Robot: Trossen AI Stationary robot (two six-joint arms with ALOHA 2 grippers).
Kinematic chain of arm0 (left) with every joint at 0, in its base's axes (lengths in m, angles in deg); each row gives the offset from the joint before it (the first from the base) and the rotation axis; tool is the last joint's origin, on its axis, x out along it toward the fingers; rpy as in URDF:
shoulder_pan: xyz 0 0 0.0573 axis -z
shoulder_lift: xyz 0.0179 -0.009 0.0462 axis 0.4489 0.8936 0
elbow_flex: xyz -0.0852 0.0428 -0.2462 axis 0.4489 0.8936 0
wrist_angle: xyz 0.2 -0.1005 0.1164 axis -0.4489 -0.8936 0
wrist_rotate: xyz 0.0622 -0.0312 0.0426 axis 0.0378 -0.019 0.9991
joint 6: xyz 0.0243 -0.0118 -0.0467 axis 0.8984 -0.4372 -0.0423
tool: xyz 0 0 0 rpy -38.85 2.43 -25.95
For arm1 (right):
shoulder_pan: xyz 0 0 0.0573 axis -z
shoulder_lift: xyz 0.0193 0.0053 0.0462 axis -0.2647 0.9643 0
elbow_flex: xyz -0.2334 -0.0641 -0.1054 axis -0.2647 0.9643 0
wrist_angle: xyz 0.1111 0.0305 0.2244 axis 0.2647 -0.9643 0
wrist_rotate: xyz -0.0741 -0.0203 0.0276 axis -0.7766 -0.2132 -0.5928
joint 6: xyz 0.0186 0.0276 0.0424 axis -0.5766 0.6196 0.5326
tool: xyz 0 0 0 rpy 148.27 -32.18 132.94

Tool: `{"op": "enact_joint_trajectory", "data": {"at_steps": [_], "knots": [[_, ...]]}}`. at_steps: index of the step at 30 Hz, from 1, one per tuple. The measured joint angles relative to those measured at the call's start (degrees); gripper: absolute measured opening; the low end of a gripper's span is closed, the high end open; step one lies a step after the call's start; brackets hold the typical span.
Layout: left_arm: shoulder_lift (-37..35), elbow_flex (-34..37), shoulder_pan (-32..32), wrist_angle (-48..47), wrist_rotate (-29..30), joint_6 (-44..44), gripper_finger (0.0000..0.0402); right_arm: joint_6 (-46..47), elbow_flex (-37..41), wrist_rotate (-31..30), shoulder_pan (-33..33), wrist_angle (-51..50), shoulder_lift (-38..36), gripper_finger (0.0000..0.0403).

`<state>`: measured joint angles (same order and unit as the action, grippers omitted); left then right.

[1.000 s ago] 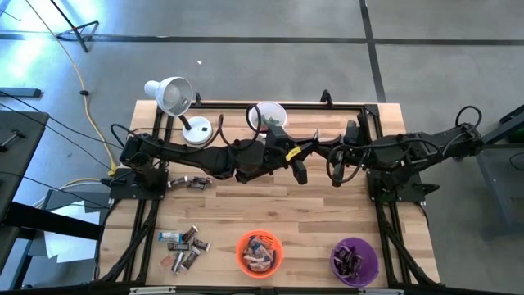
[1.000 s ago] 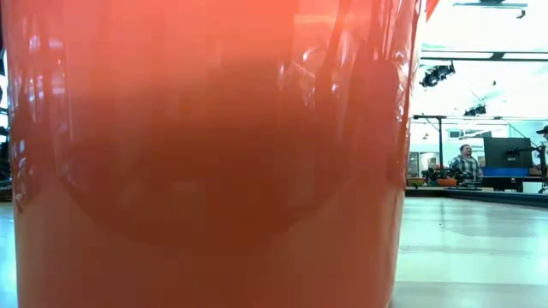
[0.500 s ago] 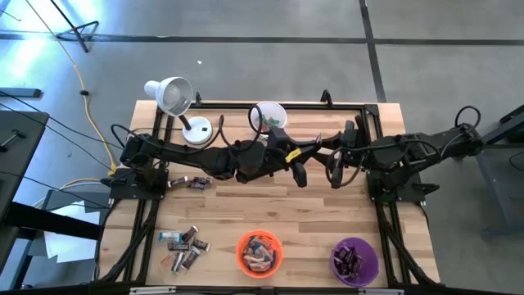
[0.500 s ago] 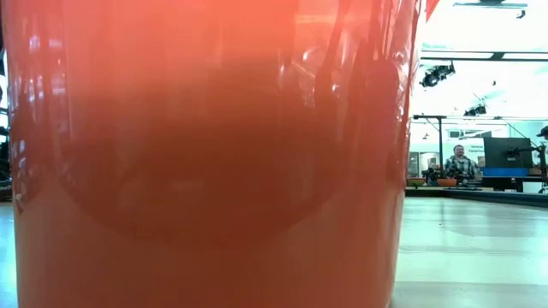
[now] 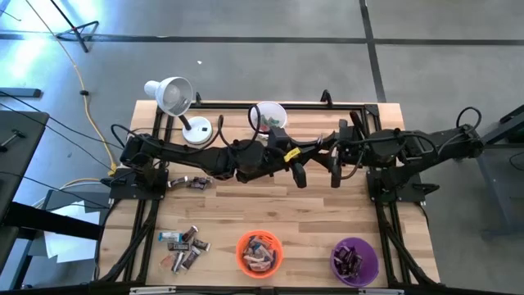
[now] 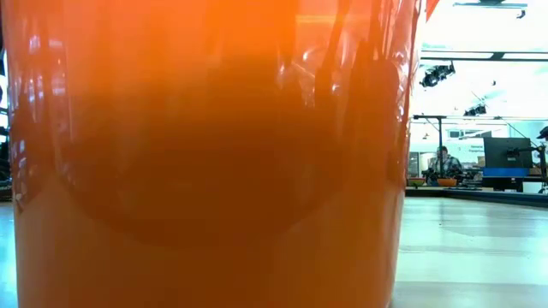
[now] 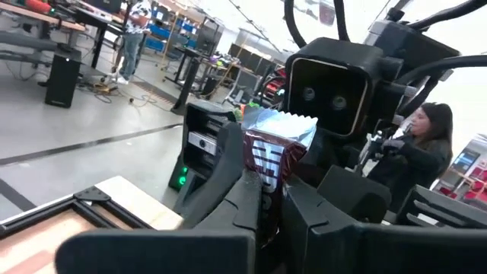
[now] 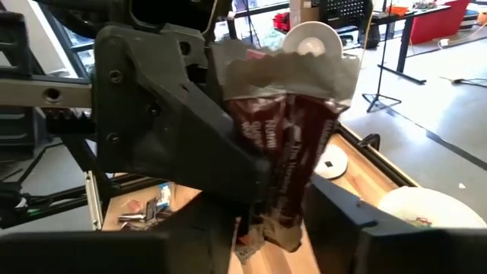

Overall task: Organize candy in baskets
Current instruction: Put the dark brown chocolate bar into the dark purple bucket

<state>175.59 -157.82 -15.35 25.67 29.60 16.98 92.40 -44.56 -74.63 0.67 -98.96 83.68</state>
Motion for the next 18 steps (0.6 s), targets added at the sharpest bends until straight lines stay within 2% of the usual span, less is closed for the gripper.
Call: {"op": "enact_joint_trajectory", "data": {"at_steps": [7,12,18], "knots": [[-0.04,0.00,-0.01,-0.09,0.68,1.10,0.0009,0.01,0.00,0.79,-0.02,-0.12,-0.05,0.0016],[-0.05,0.00,0.01,-0.18,0.72,2.03,0.0017,1.53,0.00,1.52,-0.02,-0.33,-0.09,0.0017],[-0.04,0.00,0.00,-0.33,-0.23,6.30,0.0059,1.54,0.00,1.96,0.00,-0.78,-0.09,0.0005]]}}
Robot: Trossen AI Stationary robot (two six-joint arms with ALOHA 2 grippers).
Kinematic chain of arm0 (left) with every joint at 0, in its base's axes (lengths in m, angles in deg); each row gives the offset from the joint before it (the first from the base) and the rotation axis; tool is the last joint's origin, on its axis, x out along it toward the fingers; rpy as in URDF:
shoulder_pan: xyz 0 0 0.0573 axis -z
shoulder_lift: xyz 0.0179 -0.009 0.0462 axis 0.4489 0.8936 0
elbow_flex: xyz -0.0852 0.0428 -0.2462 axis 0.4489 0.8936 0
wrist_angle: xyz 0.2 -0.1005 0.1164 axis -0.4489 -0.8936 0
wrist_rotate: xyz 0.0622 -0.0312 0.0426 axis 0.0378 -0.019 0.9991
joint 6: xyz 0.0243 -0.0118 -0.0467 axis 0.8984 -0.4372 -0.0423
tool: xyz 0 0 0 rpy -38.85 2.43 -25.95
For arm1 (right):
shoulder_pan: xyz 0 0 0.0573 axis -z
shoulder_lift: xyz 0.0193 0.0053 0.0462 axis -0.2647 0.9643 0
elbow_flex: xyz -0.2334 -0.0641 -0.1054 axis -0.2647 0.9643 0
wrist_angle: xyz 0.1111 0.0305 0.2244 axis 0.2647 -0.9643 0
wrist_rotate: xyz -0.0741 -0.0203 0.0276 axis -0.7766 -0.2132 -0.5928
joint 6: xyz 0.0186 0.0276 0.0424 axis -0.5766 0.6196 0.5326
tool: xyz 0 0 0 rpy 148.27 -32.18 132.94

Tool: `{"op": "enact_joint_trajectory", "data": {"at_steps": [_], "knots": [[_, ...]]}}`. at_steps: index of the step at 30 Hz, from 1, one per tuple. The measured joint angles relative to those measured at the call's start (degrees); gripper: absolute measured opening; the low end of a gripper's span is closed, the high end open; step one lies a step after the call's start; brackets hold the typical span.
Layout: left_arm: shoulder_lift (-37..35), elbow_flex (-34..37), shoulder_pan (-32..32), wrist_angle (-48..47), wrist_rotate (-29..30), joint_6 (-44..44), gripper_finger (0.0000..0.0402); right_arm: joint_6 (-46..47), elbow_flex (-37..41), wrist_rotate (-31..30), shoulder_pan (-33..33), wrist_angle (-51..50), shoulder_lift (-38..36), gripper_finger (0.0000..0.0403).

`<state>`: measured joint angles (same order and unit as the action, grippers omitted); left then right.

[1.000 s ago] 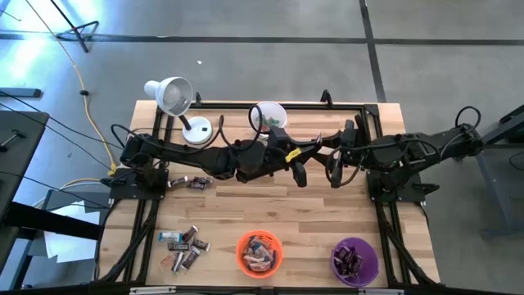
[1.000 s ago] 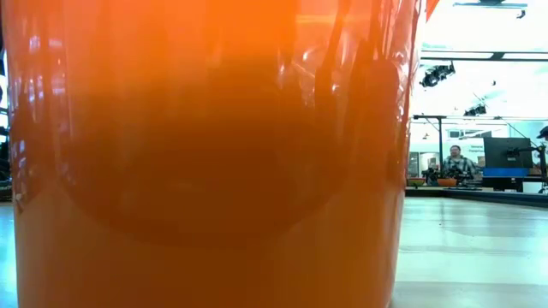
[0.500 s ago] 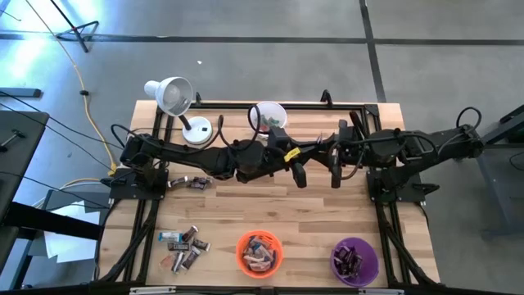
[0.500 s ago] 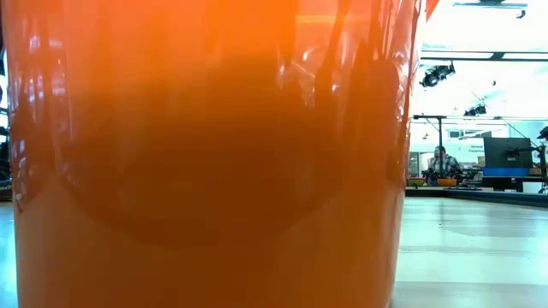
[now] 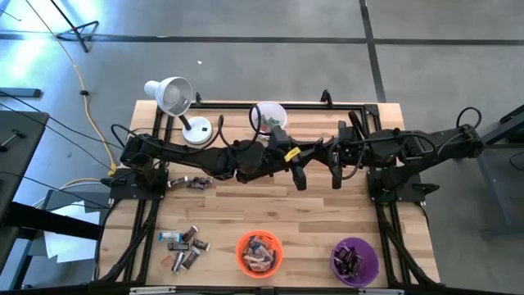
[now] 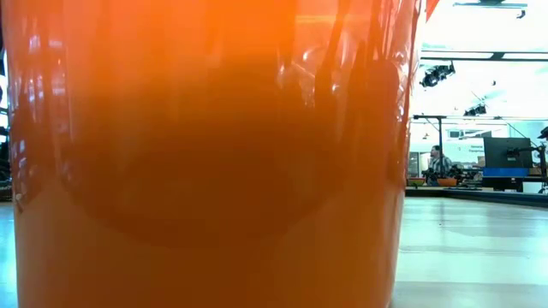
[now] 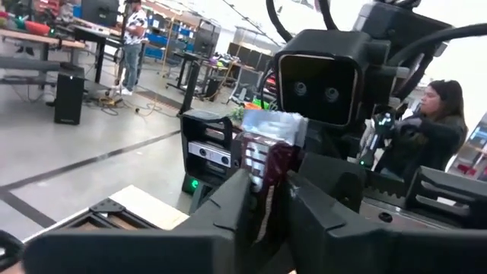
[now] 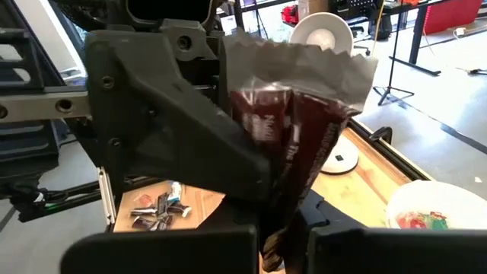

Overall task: Organize candy in baskets
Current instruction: Put the dark brown chocolate bar into the dark purple bucket

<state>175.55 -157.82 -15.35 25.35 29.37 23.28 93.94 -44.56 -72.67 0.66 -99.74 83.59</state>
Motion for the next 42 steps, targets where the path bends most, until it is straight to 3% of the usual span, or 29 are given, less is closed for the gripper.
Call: {"op": "enact_joint_trajectory", "data": {"at_steps": [11,21,26,33,37,42], "knots": [[-0.08,0.11,0.05,-0.24,-0.18,4.31,0.0140,1.55,-0.02,-0.07,0.04,-1.59,-0.09,0.0004],[-5.38,0.07,0.08,-7.97,4.69,7.19,0.0147,12.13,-0.11,0.24,-3.31,-11.87,-5.09,0.0004],[-8.03,0.11,0.16,-20.83,8.35,1.33,0.0147,23.24,-0.11,0.93,-7.52,-25.41,-7.53,0.0003],[-8.81,0.13,0.16,-38.02,6.43,-14.19,0.0147,46.72,-0.11,9.15,-17.02,-44.91,-7.63,0.0003],[-8.90,0.13,0.16,-42.65,3.56,-19.06,0.0147,57.69,0.23,11.95,-24.33,-45.65,-5.86,0.0003],[-8.90,0.13,0.40,-42.80,2.52,-19.18,0.0147,69.03,0.63,13.50,-33.72,-43.38,-0.63,0.0003]]}}
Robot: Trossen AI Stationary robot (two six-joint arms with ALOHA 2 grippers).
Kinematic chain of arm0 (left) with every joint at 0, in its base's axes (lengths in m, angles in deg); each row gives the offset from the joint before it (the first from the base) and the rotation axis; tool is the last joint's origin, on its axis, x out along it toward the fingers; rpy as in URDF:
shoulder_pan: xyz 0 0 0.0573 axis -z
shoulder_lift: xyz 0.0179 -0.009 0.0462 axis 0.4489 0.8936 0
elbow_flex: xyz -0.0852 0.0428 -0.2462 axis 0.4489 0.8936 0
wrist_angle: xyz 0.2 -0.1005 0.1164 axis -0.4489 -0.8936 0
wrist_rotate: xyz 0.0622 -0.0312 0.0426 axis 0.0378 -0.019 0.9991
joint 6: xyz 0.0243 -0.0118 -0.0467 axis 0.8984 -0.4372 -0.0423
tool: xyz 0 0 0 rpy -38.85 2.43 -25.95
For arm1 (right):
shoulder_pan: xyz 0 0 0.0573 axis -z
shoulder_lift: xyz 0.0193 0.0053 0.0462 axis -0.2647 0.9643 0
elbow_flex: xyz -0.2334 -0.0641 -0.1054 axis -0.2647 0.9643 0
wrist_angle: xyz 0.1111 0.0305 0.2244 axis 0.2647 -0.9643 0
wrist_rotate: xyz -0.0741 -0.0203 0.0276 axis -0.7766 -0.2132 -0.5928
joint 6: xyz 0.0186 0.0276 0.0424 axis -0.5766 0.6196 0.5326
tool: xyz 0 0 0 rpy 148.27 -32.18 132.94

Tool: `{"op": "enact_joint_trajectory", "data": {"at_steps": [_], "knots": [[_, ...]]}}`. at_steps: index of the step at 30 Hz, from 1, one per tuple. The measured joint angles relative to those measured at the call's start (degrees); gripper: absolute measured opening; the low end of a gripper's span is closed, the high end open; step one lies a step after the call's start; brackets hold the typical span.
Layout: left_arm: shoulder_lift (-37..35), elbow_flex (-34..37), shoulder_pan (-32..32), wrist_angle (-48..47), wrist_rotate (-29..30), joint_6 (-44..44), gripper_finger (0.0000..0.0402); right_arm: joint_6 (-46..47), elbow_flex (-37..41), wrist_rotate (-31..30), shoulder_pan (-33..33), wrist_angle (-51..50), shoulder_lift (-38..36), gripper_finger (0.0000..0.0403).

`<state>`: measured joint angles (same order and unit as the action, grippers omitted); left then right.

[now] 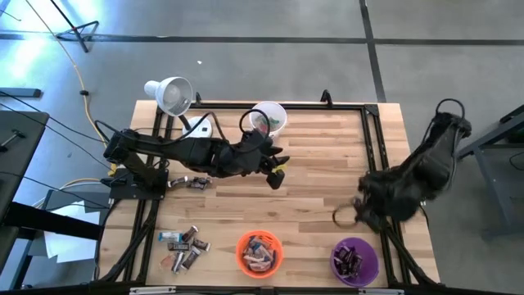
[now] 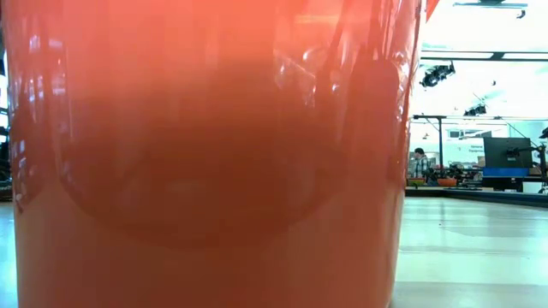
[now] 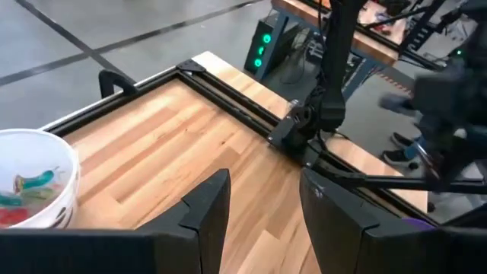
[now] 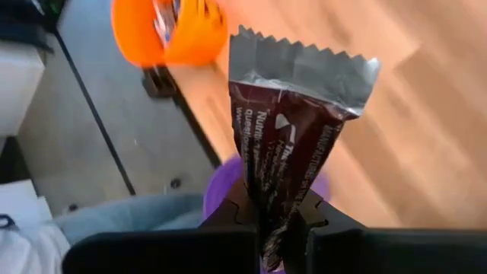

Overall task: Organize candy in baskets
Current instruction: Put the dark brown chocolate bar into the dark purple bucket

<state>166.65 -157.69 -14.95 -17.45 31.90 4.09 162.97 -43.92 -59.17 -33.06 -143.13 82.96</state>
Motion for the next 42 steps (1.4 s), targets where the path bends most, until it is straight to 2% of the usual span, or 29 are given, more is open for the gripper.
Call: {"op": "enact_joint_trajectory", "data": {"at_steps": [6,10,14,19,29,35,39,42], "knots": [[0.00,0.00,0.32,0.15,-0.04,1.00,0.0147,14.17,0.04,0.61,-10.83,6.74,9.07,0.0017],[0.00,0.00,0.68,0.21,-0.57,0.98,0.0147,21.95,0.04,-5.67,-16.28,10.76,11.86,0.0022],[0.00,-0.02,1.13,0.48,-0.57,0.98,0.0147,23.60,0.04,-10.48,-19.29,11.22,13.31,0.0023],[0.00,-0.02,2.32,0.47,-0.57,0.98,0.0147,23.59,0.04,-7.78,-19.97,10.58,14.39,0.0037],[0.00,-0.02,4.63,0.43,-0.55,0.30,0.0147,21.89,0.04,-6.35,-19.37,9.88,14.46,0.0141],[0.00,-0.06,5.98,-0.40,-0.57,-1.03,0.0147,22.29,0.04,-5.90,-19.36,9.86,14.46,0.0164],[0.00,-0.13,7.55,-8.09,-0.92,-5.12,0.0147,22.31,0.04,-5.73,-19.36,9.28,14.44,0.0165],[0.00,-0.13,8.99,-17.49,-4.65,-9.51,0.0147,21.94,0.04,-5.74,-19.36,8.29,14.44,0.0165]]}}
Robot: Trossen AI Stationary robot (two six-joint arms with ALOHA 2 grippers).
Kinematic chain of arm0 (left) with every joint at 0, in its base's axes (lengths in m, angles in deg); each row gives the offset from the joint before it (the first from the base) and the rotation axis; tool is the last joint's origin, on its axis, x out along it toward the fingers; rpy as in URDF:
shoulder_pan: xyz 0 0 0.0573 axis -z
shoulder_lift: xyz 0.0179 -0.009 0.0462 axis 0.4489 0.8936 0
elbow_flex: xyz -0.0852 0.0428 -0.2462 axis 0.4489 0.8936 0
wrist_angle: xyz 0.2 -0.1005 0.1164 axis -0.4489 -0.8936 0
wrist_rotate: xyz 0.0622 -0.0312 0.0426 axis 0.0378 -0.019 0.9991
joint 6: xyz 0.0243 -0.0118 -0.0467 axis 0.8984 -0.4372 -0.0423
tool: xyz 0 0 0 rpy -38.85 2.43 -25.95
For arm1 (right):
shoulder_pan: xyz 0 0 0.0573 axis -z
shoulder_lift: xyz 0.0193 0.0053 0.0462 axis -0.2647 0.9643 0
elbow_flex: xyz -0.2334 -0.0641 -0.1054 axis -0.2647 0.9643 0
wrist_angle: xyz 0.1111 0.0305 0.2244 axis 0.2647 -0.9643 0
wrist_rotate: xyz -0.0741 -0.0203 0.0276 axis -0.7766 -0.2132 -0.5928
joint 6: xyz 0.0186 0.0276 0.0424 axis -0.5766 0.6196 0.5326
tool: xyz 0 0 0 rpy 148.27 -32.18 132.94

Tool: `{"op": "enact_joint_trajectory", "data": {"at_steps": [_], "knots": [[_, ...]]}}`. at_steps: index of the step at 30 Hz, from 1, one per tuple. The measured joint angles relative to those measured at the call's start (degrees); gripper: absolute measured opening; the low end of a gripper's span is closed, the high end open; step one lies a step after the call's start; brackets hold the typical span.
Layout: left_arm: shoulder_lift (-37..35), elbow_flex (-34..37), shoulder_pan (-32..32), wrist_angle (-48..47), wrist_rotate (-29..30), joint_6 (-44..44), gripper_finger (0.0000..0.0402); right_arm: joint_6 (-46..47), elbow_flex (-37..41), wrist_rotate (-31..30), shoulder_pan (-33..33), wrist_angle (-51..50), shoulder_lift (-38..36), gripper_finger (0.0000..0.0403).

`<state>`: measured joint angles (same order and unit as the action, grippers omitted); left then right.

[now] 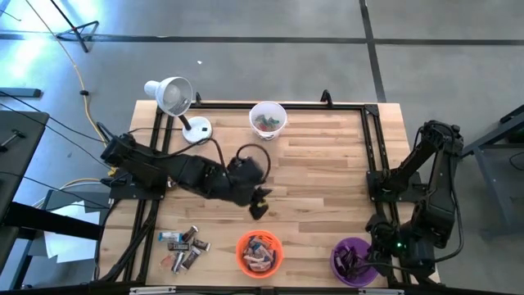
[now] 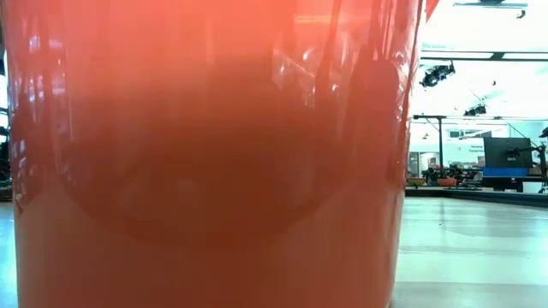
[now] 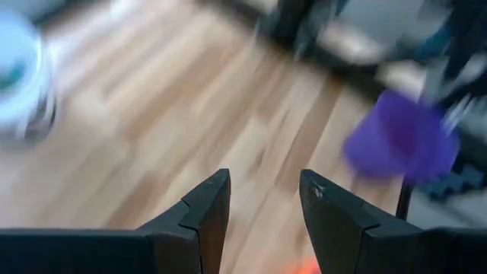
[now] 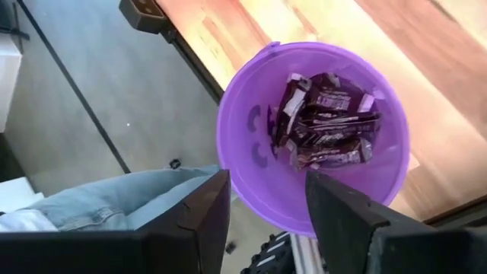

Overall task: Organize candy in baskets
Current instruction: Put the dark brown chocolate bar into the dark purple bucket

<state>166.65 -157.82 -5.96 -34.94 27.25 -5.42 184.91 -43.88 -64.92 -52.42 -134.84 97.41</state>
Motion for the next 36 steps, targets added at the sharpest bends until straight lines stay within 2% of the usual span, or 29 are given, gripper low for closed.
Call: {"op": "enact_joint_trajectory", "data": {"at_steps": [6,10,16,18,20,26,32,36], "knots": [[0.00,0.00,3.29,-18.51,-3.45,-13.59,0.0147,-0.08,0.00,0.46,0.02,-3.72,-0.10,0.0165],[0.00,0.00,5.17,-29.02,-3.07,-23.19,0.0147,-0.08,0.00,4.12,0.35,-7.95,-0.11,0.0165],[0.04,3.12,4.84,-38.72,-4.42,-33.09,0.0147,-4.42,0.00,10.64,2.53,-15.88,-0.11,0.0165],[-0.07,4.70,3.69,-38.90,-6.18,-33.85,0.0147,-6.77,0.00,12.53,3.83,-18.71,-0.13,0.0165],[0.12,6.07,2.62,-38.59,-7.57,-30.28,0.0147,-9.69,0.00,14.27,5.44,-21.22,-0.15,0.0165],[0.02,7.52,-0.60,-38.81,-11.32,-9.84,0.0147,-20.71,0.00,18.09,10.46,-27.15,-0.15,0.0165],[-0.20,7.52,-2.78,-39.00,-13.28,4.52,0.0147,-28.20,0.00,17.44,14.58,-32.11,-0.19,0.0165],[-0.20,7.52,-2.81,-38.95,-16.10,10.97,0.0147,-31.00,0.02,13.70,17.41,-32.37,-1.04,0.0165]]}}
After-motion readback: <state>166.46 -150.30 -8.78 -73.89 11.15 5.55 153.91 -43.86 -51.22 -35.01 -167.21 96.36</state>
